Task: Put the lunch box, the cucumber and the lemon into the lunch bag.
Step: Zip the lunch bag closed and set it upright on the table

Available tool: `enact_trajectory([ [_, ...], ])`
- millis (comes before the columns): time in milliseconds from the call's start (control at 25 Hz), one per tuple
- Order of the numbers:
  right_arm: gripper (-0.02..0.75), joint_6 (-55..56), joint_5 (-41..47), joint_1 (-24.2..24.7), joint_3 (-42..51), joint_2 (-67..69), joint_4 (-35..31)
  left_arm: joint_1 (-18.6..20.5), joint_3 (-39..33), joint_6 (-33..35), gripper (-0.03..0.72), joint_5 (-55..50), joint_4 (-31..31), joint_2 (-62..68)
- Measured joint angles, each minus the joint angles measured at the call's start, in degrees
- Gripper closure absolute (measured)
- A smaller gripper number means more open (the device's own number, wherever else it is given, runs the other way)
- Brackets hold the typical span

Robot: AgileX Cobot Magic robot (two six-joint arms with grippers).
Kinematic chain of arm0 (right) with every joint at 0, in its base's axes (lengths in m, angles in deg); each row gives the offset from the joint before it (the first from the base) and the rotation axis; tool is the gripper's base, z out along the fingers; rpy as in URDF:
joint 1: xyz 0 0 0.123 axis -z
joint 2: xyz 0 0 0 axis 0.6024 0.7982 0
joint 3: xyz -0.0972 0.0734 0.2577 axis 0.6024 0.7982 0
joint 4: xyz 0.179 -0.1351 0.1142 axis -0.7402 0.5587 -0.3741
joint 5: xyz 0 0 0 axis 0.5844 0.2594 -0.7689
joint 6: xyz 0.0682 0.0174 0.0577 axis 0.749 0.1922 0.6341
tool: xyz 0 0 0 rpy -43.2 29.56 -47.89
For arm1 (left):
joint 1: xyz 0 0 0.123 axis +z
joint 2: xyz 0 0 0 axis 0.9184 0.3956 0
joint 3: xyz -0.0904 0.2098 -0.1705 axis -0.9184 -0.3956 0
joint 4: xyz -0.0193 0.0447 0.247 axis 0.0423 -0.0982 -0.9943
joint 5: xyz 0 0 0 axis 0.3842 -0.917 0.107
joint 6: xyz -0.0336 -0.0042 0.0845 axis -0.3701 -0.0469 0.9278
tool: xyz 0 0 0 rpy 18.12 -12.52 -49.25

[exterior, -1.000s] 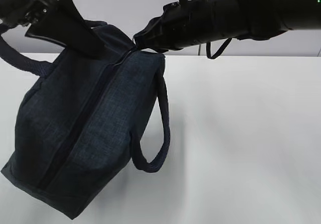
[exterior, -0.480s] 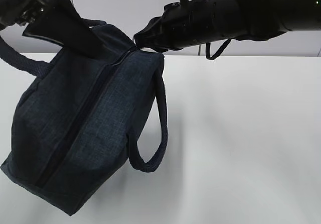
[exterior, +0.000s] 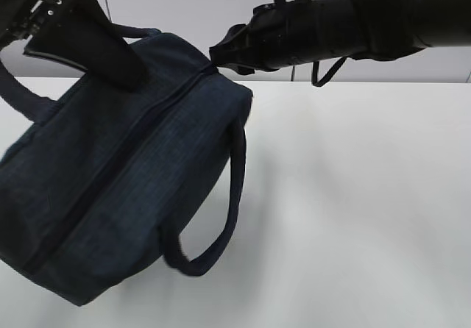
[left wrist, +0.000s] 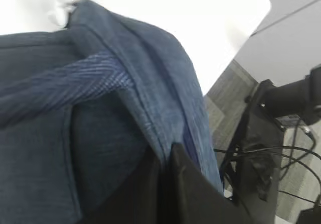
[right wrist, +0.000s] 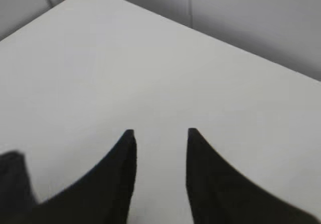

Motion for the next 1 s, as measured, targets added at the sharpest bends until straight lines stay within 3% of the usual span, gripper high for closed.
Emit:
enact_trajectory([
  [120, 0.348, 0.0, -1.2, 1.2, 0.1, -0.7, -0.1, 0.0, 0.1, 0.0, 0.697, -1.4, 0.8, -0.3],
  [200, 0.299, -0.1, -1.2, 2.1, 0.3, -2.7, -0.2, -0.1, 0.1, -0.2, 0.697, -1.6, 0.9, 0.1],
  [640, 0.271, 2.3, 4.2, 12.3, 0.3, -20.8, -1.1, -0.2, 0.1, -0.2, 0.697, 7.5, 3.4, 7.2],
  [800, 0.271, 3.8, 5.2, 13.9, 0.3, -23.7, 1.3, -0.2, 0.1, 0.3, 0.697, 14.0, 10.0, 11.5],
  [1000, 0.271, 9.8, 7.5, 14.0, 0.3, -24.4, 8.3, -0.2, 0.1, 5.7, 0.697, 19.8, 26.5, 17.6],
])
